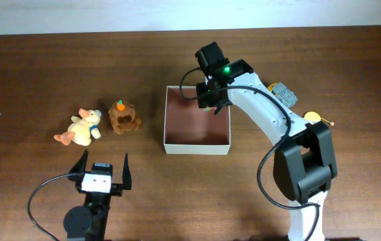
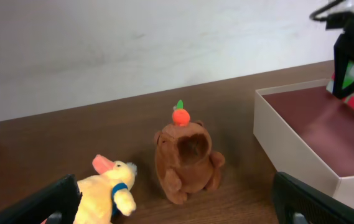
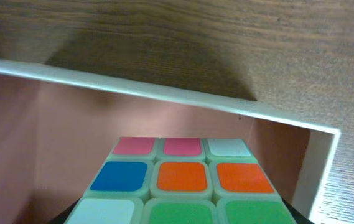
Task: Pack container
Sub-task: 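Lift the cube with the right gripper and carry it over the box, then lower the cube into the box and open the right gripper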
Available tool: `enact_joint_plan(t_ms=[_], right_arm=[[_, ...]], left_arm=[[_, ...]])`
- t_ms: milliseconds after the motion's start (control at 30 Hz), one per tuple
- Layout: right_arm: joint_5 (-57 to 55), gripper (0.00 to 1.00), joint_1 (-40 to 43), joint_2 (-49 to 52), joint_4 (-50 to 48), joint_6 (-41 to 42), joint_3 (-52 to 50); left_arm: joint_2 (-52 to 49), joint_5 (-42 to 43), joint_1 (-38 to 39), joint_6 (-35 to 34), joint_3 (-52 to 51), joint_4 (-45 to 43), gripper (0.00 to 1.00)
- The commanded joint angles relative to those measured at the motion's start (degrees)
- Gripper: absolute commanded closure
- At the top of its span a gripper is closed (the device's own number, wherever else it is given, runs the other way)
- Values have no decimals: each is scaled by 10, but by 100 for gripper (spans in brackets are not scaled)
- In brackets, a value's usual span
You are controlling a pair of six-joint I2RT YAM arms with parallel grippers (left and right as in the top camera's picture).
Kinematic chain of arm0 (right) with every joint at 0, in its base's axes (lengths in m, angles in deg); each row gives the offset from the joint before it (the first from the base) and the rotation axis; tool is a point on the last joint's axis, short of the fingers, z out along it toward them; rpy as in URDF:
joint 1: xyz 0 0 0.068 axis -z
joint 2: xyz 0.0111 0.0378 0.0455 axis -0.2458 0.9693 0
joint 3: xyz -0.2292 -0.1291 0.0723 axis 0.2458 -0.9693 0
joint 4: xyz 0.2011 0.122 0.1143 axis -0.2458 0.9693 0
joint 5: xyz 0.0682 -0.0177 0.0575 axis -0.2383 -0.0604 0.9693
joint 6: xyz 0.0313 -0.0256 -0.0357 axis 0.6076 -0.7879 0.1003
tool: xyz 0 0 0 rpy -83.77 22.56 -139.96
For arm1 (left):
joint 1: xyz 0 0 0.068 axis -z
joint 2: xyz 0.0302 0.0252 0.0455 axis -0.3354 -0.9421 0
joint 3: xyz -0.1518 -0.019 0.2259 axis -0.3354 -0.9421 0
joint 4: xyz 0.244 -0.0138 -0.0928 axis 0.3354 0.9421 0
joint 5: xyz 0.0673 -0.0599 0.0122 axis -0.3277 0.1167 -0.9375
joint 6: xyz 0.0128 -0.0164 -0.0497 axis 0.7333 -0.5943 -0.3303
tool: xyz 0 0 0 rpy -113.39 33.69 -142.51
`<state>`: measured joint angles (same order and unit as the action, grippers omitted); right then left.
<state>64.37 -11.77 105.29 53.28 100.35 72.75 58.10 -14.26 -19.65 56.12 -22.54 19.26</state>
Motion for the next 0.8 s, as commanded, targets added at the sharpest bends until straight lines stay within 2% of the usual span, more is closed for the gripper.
enact_joint_plan(t_ms=[0, 167, 200, 333, 567, 667, 733, 767], right_arm=[[-21, 50, -5, 18, -3, 40, -3], [-26, 49, -6, 20, -8, 45, -3], [-26, 43, -6, 20, -8, 45, -3], [-26, 36, -6, 20, -8, 45, -3], [-25, 35, -6, 20, -8, 45, -3], [-11, 37, -7, 20, -9, 41, -3], [1, 45, -12, 20, -11, 27, -3], [7, 53, -17, 20, -14, 17, -3]], left_arm=[[4, -3, 3, -5, -4, -1, 1], [4, -3, 3, -5, -4, -1, 1], [4, -3, 3, -5, -4, -1, 1], [4, -3, 3, -5, -4, -1, 1], [4, -3, 3, -5, -4, -1, 1], [4, -3, 3, -5, -4, -1, 1], [4, -3, 3, -5, -4, -1, 1], [4, -3, 3, -5, -4, -1, 1]])
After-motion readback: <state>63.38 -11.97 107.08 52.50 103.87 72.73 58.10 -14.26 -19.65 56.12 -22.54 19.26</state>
